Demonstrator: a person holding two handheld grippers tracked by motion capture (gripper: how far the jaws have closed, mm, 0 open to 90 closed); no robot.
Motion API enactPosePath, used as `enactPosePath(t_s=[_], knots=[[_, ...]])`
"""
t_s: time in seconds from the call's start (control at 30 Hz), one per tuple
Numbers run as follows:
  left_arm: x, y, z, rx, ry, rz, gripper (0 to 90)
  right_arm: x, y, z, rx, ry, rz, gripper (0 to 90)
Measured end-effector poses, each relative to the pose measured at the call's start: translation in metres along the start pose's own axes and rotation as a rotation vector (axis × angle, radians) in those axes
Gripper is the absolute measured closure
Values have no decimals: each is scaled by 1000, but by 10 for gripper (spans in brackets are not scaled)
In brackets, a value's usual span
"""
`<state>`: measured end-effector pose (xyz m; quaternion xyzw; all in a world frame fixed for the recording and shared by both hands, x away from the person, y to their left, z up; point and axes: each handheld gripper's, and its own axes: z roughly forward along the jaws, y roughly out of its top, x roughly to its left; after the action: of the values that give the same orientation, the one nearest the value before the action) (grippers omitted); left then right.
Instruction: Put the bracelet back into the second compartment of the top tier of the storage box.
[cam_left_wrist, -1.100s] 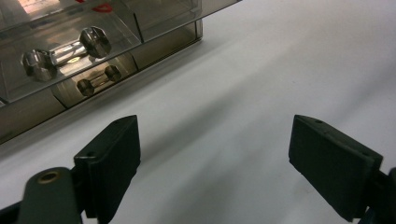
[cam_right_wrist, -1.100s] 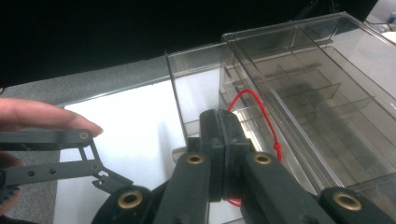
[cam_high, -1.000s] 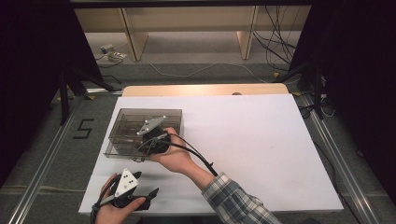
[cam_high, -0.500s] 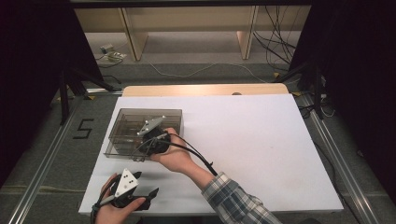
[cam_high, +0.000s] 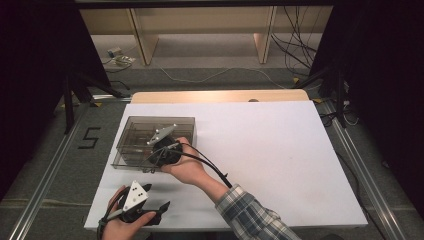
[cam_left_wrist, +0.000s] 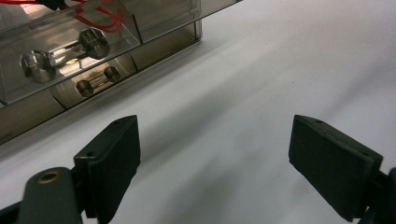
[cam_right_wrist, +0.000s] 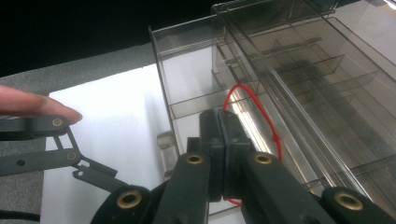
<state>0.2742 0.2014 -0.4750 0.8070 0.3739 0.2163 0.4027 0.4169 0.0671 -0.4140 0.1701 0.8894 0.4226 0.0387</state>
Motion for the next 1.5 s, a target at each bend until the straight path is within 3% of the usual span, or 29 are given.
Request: enactPosePath(t_s=[0.57,0.9,1.37,1.5], knots=[[0,0,1,0,2,1,166,-2,1,-6,-20,-30,2,805],[0,0,1,5,4,1,166,-5,-4,-18,-21,-44,18,639],[1,0,0,6,7,1,166,-9,-9,-36,-19,-66,28,513],[1,0,0,4,9,-3,166,-13,-13,-43,-17,-78,46,438]])
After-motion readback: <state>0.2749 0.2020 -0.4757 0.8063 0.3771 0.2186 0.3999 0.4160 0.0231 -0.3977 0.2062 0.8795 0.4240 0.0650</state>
